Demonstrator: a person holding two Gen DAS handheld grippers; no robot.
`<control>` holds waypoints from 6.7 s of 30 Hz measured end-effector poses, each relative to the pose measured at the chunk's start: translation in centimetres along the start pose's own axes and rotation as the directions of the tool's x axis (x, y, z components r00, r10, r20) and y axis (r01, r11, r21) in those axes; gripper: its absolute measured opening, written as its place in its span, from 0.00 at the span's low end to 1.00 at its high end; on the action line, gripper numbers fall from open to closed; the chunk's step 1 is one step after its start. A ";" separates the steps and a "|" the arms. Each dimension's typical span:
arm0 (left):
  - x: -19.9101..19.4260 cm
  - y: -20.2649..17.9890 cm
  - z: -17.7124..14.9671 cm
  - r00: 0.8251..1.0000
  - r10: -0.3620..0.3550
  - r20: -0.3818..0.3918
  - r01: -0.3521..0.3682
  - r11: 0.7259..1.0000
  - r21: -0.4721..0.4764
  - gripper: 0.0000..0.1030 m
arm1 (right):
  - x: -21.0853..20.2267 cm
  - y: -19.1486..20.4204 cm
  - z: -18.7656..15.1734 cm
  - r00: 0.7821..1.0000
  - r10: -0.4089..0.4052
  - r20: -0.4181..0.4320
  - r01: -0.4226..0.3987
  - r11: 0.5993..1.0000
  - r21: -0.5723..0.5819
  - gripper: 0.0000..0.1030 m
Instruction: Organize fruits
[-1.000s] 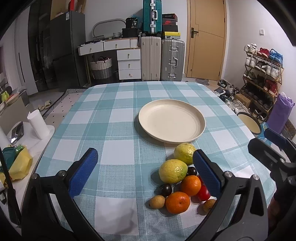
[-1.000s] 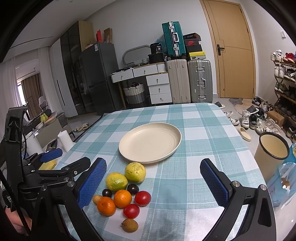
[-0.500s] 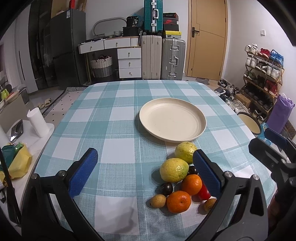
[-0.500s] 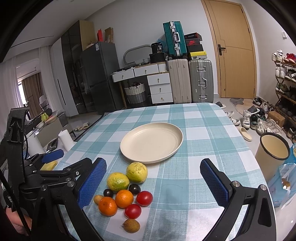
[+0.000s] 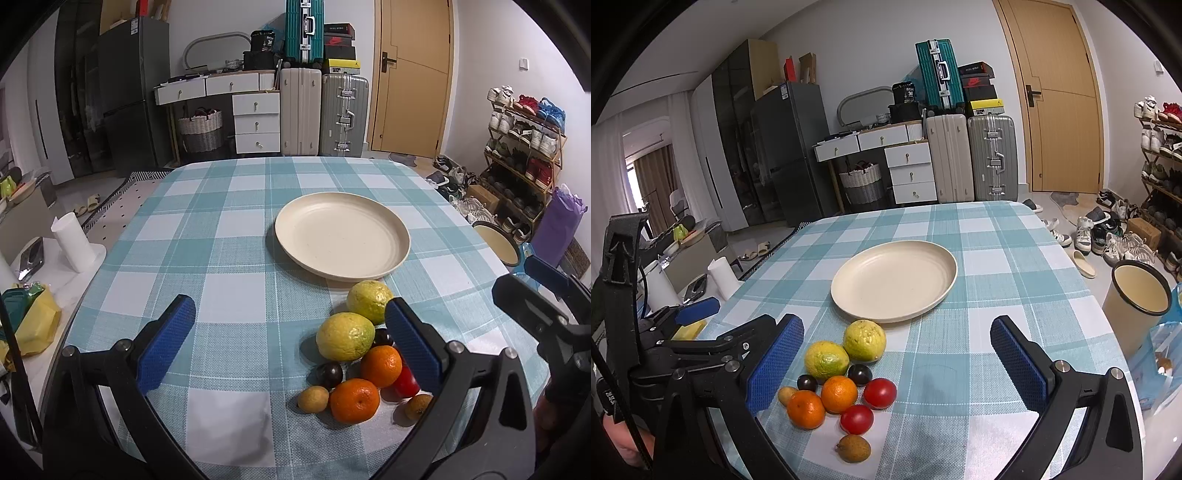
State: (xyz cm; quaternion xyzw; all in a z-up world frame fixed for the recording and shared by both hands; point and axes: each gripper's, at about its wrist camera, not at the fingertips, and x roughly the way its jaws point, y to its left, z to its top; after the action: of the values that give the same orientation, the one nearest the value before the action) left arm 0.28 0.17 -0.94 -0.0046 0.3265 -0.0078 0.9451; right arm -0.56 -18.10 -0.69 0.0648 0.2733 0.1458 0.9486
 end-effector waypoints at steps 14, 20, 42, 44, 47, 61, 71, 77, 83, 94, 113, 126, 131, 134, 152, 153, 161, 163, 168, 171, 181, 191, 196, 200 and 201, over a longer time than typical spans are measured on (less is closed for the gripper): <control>0.7 -0.5 -0.4 1.000 -0.004 -0.015 0.004 1.000 0.001 0.99 | 0.2 -0.2 -0.3 1.000 0.004 -0.008 -0.004 1.000 0.004 1.00; 1.1 -0.2 -0.4 1.000 -0.008 -0.027 0.007 1.000 -0.006 0.99 | 0.8 -0.4 -0.4 1.000 0.009 -0.018 -0.009 1.000 0.008 1.00; 4.8 3.1 -0.1 0.996 -0.019 -0.085 0.013 0.998 -0.064 0.99 | 9.0 -1.4 -0.7 0.967 0.188 -0.173 -0.174 0.980 0.093 1.00; 5.5 3.5 -0.1 0.995 -0.031 -0.097 0.023 0.997 -0.077 0.99 | 9.6 -1.5 -0.8 0.960 0.207 -0.189 -0.187 0.975 0.119 1.00; 6.3 3.7 -0.1 0.993 -0.040 -0.110 0.030 0.996 -0.087 0.99 | 10.6 -1.6 -0.7 0.951 0.233 -0.204 -0.208 0.968 0.137 0.98; 8.2 5.2 0.0 0.990 -0.057 -0.126 0.039 0.989 -0.141 0.99 | 15.0 -1.1 -1.3 0.899 0.317 -0.303 -0.269 0.944 0.191 0.70; 9.3 5.2 -0.3 0.986 -0.077 -0.150 0.056 0.988 -0.142 0.99 | 16.3 -1.8 -2.2 0.859 0.390 -0.331 -0.306 0.911 0.277 0.48; 9.7 5.4 -0.5 0.976 -0.129 -0.173 0.098 0.980 -0.172 0.99 | 15.6 -1.8 -2.2 0.868 0.393 -0.304 -0.319 0.910 0.265 0.48; 10.2 4.9 -0.4 0.950 -0.234 -0.208 0.194 0.961 -0.197 0.99 | 14.4 -2.5 -1.5 0.879 0.400 -0.260 -0.331 0.904 0.271 0.47; 11.9 1.8 0.1 0.884 -0.365 -0.292 0.334 0.930 -0.151 0.99 | 12.0 -4.3 -0.7 0.905 0.372 -0.208 -0.314 0.912 0.262 0.48; 14.7 0.5 -0.8 0.783 -0.478 -0.397 0.437 0.878 -0.195 0.48 | 11.4 -5.4 -0.9 0.912 0.361 -0.196 -0.306 0.915 0.263 0.48; 14.1 1.5 0.5 0.779 -0.514 -0.359 0.462 0.858 -0.226 0.47 | 11.3 -5.6 -0.3 0.911 0.368 -0.185 -0.316 0.913 0.258 0.48; 13.8 1.7 0.6 0.775 -0.527 -0.349 0.478 0.850 -0.220 0.46 | 11.5 -5.6 -0.3 0.911 0.367 -0.189 -0.315 0.914 0.257 0.48; 13.5 1.8 0.6 0.775 -0.532 -0.342 0.484 0.847 -0.221 0.46 | 11.6 -5.6 -0.3 0.912 0.365 -0.189 -0.312 0.914 0.258 0.48; 12.2 3.3 5.7 0.811 -0.536 -0.235 0.495 0.843 -0.211 0.46 | 11.9 -4.7 1.9 0.914 0.368 -0.170 -0.334 0.922 0.195 0.48; 12.5 3.4 6.3 0.812 -0.537 -0.231 0.496 0.842 -0.214 0.46 | 12.1 -4.6 2.2 0.918 0.357 -0.175 -0.327 0.928 0.180 0.48; 16.0 3.7 10.6 0.814 -0.542 -0.206 0.494 0.835 -0.243 0.46 | 14.6 -5.1 4.0 0.920 0.347 -0.185 -0.316 0.932 0.176 0.48; 17.1 3.6 11.4 0.815 -0.541 -0.207 0.490 0.835 -0.250 0.46 | 15.3 -5.3 4.4 0.919 0.348 -0.187 -0.318 0.932 0.171 0.48; 20.6 3.2 12.4 0.815 -0.535 -0.222 0.476 0.837 -0.270 0.46 | 17.9 -5.7 5.7 0.921 0.329 -0.207 -0.301 0.941 0.158 0.48; 22.9 3.2 12.9 0.812 -0.533 -0.237 0.464 0.837 -0.291 0.46 | 19.7 -6.2 6.3 0.920 0.329 -0.215 -0.299 0.941 0.159 0.48; 27.8 2.1 13.9 0.810 -0.523 -0.267 0.452 0.846 -0.284 0.46 | 24.4 -7.2 7.6 0.917 0.308 -0.252 -0.272 0.947 0.168 0.48; 29.8 1.7 13.9 0.805 -0.520 -0.287 0.443 0.847 -0.293 0.46 | 26.5 -7.2 8.1 0.922 0.253 -0.292 -0.222 0.966 0.133 0.48; 30.5 1.3 14.0 0.797 -0.527 -0.296 0.448 0.844 -0.296 0.46 | 26.9 -7.1 8.0 0.922 0.244 -0.299 -0.216 0.968 0.125 0.49; 30.4 1.7 14.1 0.809 -0.517 -0.281 0.432 0.846 -0.313 0.47 | 26.0 -7.2 8.5 0.941 0.229 -0.250 -0.207 0.972 0.112 0.67; 30.2 1.8 14.2 0.810 -0.520 -0.273 0.435 0.843 -0.317 0.47 | 25.5 -7.3 8.6 0.947 0.224 -0.229 -0.202 0.973 0.113 0.68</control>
State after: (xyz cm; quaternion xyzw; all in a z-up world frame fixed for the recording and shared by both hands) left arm 32.82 1.47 -8.40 -0.1994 0.4749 -0.2078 0.8315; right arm 26.43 -17.49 -7.62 0.1173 0.3838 0.2420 0.8834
